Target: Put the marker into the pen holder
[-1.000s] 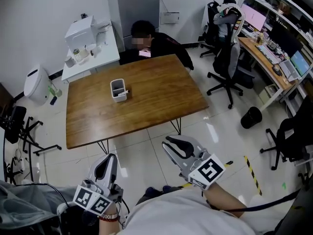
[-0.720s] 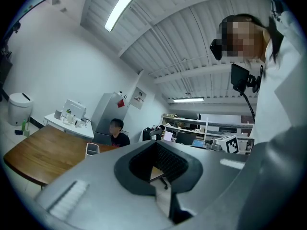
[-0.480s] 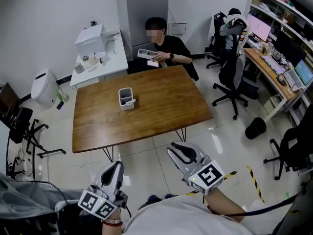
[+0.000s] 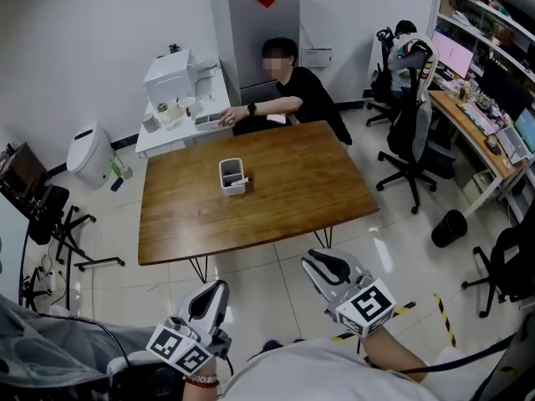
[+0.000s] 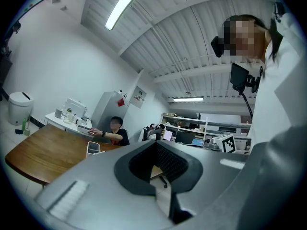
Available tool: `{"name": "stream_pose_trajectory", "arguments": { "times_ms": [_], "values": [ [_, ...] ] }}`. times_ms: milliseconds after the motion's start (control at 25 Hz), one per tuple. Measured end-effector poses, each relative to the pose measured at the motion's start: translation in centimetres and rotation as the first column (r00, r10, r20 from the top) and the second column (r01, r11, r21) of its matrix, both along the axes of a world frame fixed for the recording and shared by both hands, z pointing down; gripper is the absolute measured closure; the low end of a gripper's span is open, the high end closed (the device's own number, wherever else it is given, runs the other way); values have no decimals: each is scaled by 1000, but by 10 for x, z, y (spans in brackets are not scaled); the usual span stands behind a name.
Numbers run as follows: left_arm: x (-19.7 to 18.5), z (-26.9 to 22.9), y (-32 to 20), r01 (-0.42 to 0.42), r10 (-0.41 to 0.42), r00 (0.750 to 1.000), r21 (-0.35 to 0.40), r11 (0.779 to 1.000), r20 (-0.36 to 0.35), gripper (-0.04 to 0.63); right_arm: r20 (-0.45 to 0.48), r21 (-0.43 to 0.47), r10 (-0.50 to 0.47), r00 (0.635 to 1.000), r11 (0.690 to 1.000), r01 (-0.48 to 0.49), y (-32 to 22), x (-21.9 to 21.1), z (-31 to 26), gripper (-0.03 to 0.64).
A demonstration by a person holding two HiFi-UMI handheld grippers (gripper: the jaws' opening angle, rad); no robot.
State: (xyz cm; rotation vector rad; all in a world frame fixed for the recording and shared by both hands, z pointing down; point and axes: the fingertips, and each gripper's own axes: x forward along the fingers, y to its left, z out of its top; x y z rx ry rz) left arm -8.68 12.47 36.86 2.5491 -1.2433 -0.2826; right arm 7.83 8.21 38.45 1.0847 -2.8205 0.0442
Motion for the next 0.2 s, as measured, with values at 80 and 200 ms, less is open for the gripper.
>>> {"name": "stream_pose_trajectory", "arguments": {
  "times_ms": [80,200],
  "values": [
    [-3,-1,-3,6,-6,1000,3,1000,6,603,1,6,-8,1000,1000,8,-5,-5,-2,558],
    [-6,-2,-5,19,-19,1000,3,1000,12,603,1,20,-34,999,999,34,-10,-13,-6,558]
  ]
}}
